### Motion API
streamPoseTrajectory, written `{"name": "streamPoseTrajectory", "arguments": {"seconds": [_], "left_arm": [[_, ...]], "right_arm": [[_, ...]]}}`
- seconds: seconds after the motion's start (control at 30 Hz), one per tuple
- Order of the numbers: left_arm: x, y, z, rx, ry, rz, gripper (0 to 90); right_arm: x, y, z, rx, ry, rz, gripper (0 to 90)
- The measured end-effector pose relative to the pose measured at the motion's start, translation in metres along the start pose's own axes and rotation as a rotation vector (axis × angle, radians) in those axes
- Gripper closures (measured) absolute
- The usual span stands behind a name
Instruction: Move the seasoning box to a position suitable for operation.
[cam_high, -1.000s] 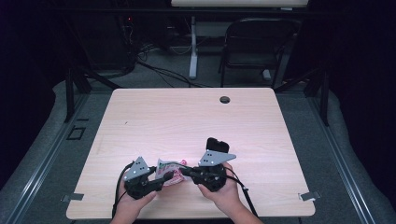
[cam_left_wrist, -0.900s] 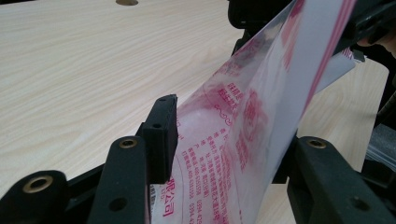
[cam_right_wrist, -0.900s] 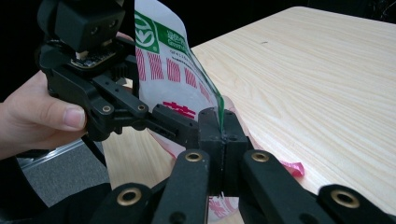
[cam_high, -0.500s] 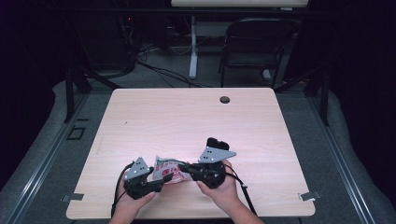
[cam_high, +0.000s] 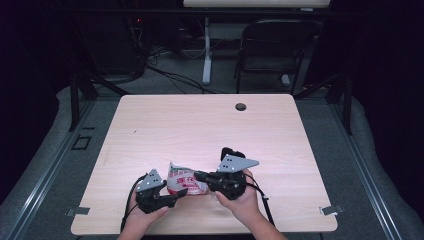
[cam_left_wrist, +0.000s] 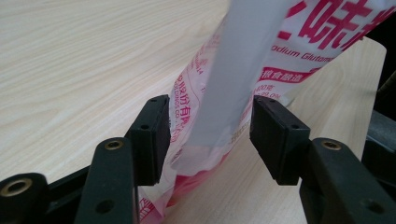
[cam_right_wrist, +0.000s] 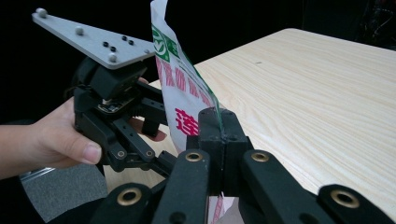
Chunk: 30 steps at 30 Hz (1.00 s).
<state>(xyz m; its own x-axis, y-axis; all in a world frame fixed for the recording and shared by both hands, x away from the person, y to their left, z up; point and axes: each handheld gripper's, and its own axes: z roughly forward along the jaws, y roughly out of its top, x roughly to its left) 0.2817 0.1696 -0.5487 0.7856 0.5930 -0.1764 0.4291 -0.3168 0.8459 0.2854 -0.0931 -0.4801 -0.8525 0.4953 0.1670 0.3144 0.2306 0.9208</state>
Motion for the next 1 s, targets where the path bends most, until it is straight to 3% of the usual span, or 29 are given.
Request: {"name": "streamPoseTrajectory", "arguments": {"seconds": [0.4, 1.0], "left_arm": [[0.006, -0.005, 0.012, 0.040, -0.056, -0.007, 41.0], [0.000, -0.012, 0.029, 0.090, -0.083, 0.005, 35.5]], "right_arm": [[0.000, -0.002, -0.005, 0.000, 0.023, -0.017, 90.0], [-0.004, -0.023, -0.020, -0.024, 0.039, 0.021, 90.0]]}}
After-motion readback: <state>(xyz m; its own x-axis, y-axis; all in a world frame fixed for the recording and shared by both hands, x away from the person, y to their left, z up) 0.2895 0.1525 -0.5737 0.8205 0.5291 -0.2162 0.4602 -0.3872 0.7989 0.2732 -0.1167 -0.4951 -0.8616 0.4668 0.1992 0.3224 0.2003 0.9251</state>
